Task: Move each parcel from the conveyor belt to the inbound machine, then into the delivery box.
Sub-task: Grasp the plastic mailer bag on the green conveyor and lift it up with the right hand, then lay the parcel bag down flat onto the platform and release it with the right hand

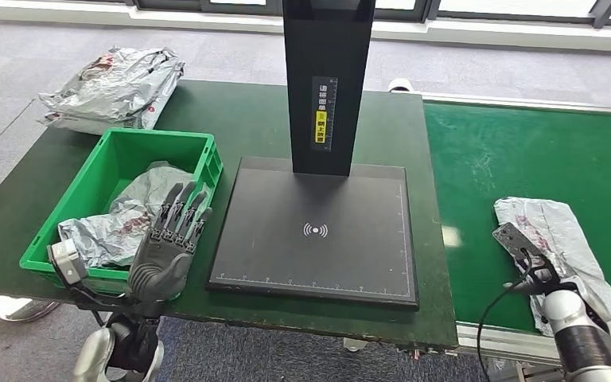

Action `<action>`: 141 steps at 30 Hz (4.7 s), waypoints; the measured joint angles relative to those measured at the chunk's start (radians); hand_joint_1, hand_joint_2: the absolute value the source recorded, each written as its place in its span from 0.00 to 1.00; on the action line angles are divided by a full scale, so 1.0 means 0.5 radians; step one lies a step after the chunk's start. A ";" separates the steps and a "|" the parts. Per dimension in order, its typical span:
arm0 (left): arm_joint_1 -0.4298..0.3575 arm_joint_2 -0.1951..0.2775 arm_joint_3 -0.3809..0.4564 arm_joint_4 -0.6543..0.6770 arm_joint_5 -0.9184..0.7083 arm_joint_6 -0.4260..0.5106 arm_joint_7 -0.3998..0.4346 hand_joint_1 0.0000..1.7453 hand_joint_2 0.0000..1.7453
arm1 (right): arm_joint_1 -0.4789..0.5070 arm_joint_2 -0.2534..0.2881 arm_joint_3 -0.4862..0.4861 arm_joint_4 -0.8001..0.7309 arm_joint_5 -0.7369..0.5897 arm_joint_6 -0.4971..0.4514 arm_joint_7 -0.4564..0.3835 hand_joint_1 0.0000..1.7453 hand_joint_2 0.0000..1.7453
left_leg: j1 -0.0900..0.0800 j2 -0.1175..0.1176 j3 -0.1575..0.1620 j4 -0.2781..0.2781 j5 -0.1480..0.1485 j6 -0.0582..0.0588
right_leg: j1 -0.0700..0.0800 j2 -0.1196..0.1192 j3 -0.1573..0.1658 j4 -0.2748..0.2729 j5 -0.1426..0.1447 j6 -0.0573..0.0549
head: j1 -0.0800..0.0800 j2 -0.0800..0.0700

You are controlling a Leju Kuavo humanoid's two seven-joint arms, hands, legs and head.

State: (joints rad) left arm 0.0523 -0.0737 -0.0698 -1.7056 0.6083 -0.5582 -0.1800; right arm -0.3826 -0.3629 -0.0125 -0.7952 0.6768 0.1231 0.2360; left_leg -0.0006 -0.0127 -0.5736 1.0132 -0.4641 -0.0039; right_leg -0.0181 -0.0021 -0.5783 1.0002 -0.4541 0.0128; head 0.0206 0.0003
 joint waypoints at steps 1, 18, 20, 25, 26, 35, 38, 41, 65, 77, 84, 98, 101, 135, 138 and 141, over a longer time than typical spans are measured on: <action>0.006 -0.002 0.003 -0.001 0.017 -0.002 0.002 0.00 1.00 | 0.046 0.005 -0.018 -0.030 -0.009 0.000 0.002 0.00 1.00 | 0.000 0.000 0.000 0.000 0.000 0.000 | 0.000 0.000 0.000 0.000 0.000 0.000 | 0.000 0.000; 0.104 -0.012 0.071 -0.055 0.060 0.003 0.011 0.00 1.00 | 0.352 0.101 -0.246 -0.340 0.023 0.035 0.052 0.00 1.00 | 0.000 0.002 -0.001 0.000 0.000 0.000 | 0.000 0.001 -0.002 0.000 0.000 0.001 | 0.000 0.000; 0.111 -0.015 0.076 -0.061 0.061 0.004 0.013 0.00 1.00 | 0.360 0.105 -0.252 -0.362 0.029 0.036 0.058 0.00 1.00 | 0.000 0.002 -0.001 0.000 0.000 0.000 | 0.000 0.001 -0.002 0.000 0.000 0.001 | 0.000 0.000; 0.146 -0.024 0.091 -0.077 0.058 0.011 0.032 0.00 1.00 | 0.381 0.111 -0.305 -0.423 0.056 0.030 0.057 0.00 1.00 | 0.000 0.002 -0.002 0.000 0.000 0.000 | 0.000 0.001 -0.003 0.000 0.000 0.001 | 0.000 0.000; 0.152 -0.026 0.092 -0.081 0.058 0.013 0.036 0.00 1.00 | 0.381 0.111 -0.313 -0.428 0.062 0.024 0.050 0.00 1.00 | 0.000 0.002 -0.002 0.000 0.000 0.000 | 0.000 0.002 -0.003 0.000 0.000 0.001 | 0.000 0.000; 0.170 -0.050 0.100 -0.102 0.055 0.029 0.073 0.00 1.00 | 0.389 0.112 -0.355 -0.476 0.077 0.002 0.031 0.00 1.00 | 0.000 0.003 -0.002 0.000 0.000 0.000 | 0.000 0.002 -0.004 0.000 0.000 0.001 | 0.000 0.000; 0.170 -0.057 0.100 -0.103 0.055 0.030 0.091 0.00 1.00 | 0.406 0.112 -0.356 -0.501 0.087 0.004 0.035 0.00 1.00 | 0.000 0.003 -0.002 0.000 0.000 0.000 | 0.000 0.002 -0.004 0.000 0.000 0.001 | 0.000 0.000; 0.170 -0.060 0.100 -0.102 0.058 0.034 0.106 0.00 1.00 | 0.424 0.117 -0.357 -0.522 0.105 0.026 0.038 0.00 1.00 | 0.000 0.003 -0.002 0.000 0.000 0.000 | 0.000 0.002 -0.004 0.000 0.000 0.001 | 0.000 0.000; 0.165 -0.061 0.100 -0.095 0.039 0.053 0.117 0.00 1.00 | 0.522 0.189 -0.357 -0.567 0.135 0.169 0.067 0.00 1.00 | 0.000 0.004 -0.002 0.000 0.000 0.000 | 0.000 0.003 -0.005 0.000 0.000 0.001 | 0.000 0.000; 0.168 -0.059 0.099 -0.091 0.036 0.092 0.101 0.00 1.00 | 0.519 0.213 -0.357 -0.567 0.193 0.210 0.065 1.00 1.00 | 0.000 0.004 -0.003 0.000 0.000 0.000 | 0.000 0.003 -0.004 0.000 0.000 0.001 | 0.000 0.000; 0.169 -0.059 0.099 -0.087 0.036 0.105 0.108 0.00 1.00 | 0.515 0.225 -0.357 -0.570 0.218 0.204 0.064 1.00 1.00 | 0.000 0.004 -0.002 0.000 0.000 0.000 | 0.000 0.003 -0.004 0.000 0.000 0.001 | 0.000 -0.001; 0.170 -0.058 0.100 -0.085 0.041 0.139 0.125 0.00 1.00 | 0.530 0.261 -0.384 -0.614 0.172 0.223 0.004 1.00 1.00 | 0.000 0.004 -0.003 0.000 0.000 0.000 | 0.000 0.003 -0.005 0.000 0.000 0.001 | 0.000 0.000; 0.171 -0.055 0.100 -0.082 0.051 0.154 0.109 0.00 1.00 | 0.530 0.288 -0.422 -0.640 -0.101 0.330 -0.198 1.00 1.00 | 0.000 0.004 -0.003 0.000 0.000 0.000 | 0.000 0.003 -0.005 0.000 0.000 0.001 | 0.000 0.000; 0.167 -0.113 0.088 -0.069 -0.011 0.186 0.047 0.00 1.00 | 0.589 0.678 -0.259 -1.879 -1.067 0.155 -0.672 1.00 1.00 | 0.001 0.009 -0.004 -0.001 0.001 0.001 | 0.000 0.005 -0.006 0.001 0.001 0.000 | -0.001 0.000; 0.134 -0.109 0.059 -0.041 -0.011 0.180 0.043 0.00 1.00 | 0.568 0.690 -0.069 -1.875 -1.053 0.191 -0.650 1.00 1.00 | 0.001 0.011 -0.003 -0.001 0.002 0.001 | 0.000 0.008 -0.006 0.001 0.001 -0.001 | -0.001 0.000; 0.103 -0.104 0.034 -0.014 -0.008 0.177 0.043 0.00 1.00 | 0.538 0.703 0.076 -1.836 -1.066 0.213 -0.631 1.00 1.00 | 0.001 0.010 -0.004 -0.001 0.002 0.001 | 0.000 0.006 -0.006 0.001 0.001 -0.001 | -0.001 0.000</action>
State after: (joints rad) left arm 0.1039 -0.1258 -0.0528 -1.7128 0.6043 -0.4696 -0.1584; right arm -0.1136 -0.0116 0.0253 -1.7129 0.1440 0.2297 -0.0794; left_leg -0.0002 -0.0077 -0.5754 1.0129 -0.4632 -0.0035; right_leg -0.0179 0.0010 -0.5814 1.0008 -0.4533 0.0122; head 0.0202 0.0003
